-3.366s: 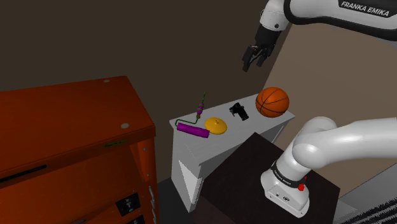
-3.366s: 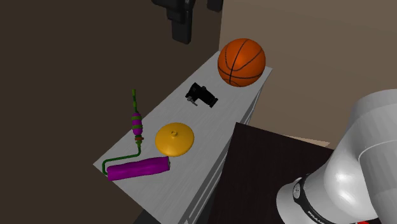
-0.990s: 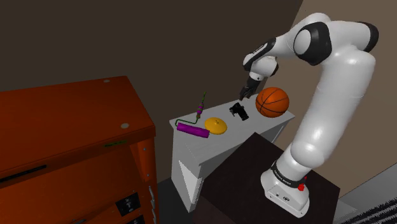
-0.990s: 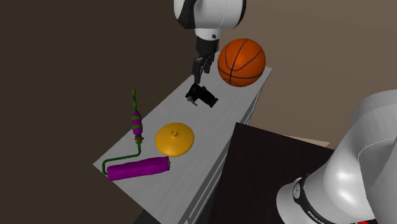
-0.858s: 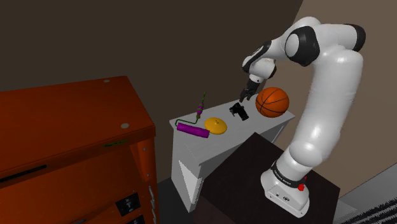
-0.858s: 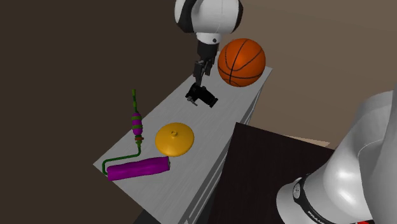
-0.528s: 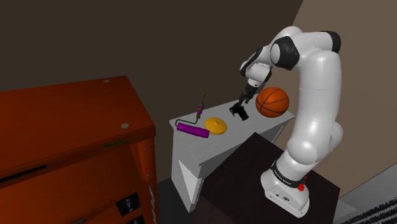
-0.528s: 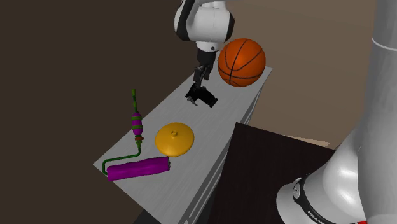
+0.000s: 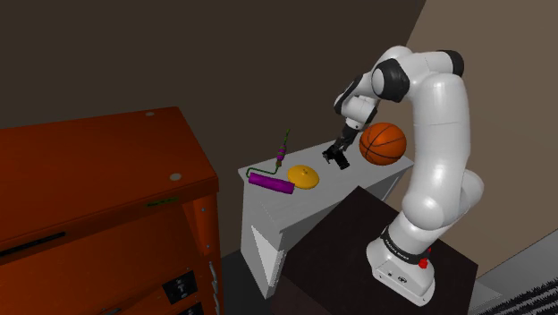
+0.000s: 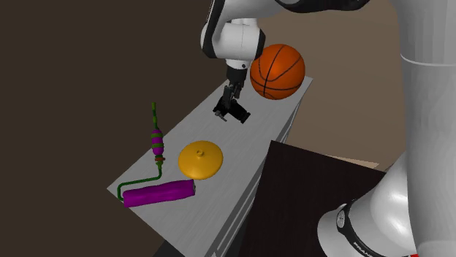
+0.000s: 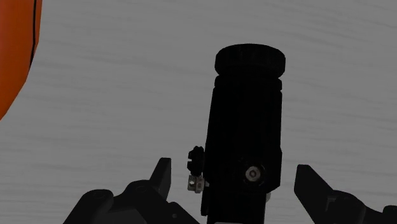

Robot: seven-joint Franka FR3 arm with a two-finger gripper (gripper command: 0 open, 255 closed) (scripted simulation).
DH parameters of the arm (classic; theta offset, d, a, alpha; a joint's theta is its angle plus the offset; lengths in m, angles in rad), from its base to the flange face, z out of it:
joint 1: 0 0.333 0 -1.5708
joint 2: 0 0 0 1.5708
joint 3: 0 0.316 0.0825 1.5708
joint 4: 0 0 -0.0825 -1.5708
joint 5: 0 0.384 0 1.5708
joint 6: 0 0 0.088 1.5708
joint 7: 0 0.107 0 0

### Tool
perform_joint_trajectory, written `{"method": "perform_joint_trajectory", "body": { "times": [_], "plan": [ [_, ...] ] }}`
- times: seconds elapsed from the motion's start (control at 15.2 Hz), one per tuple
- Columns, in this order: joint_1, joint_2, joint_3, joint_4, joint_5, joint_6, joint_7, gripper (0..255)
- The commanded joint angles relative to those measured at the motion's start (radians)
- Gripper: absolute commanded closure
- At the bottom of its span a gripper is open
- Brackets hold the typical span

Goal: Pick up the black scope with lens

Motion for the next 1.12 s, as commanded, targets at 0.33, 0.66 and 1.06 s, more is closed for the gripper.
{"method": "perform_joint_trajectory", "body": {
  "times": [0.33, 0.66, 1.06],
  "plan": [
    [-0.004, 0.007, 0.003, 0.004, 0.004, 0.003, -0.004, 255],
    [0.002, -0.006, -0.004, -0.001, -0.004, -0.004, 0.003, 255],
    [0.028, -0.070, -0.039, -0.011, -0.054, -0.049, 0.041, 255]
  ]
}}
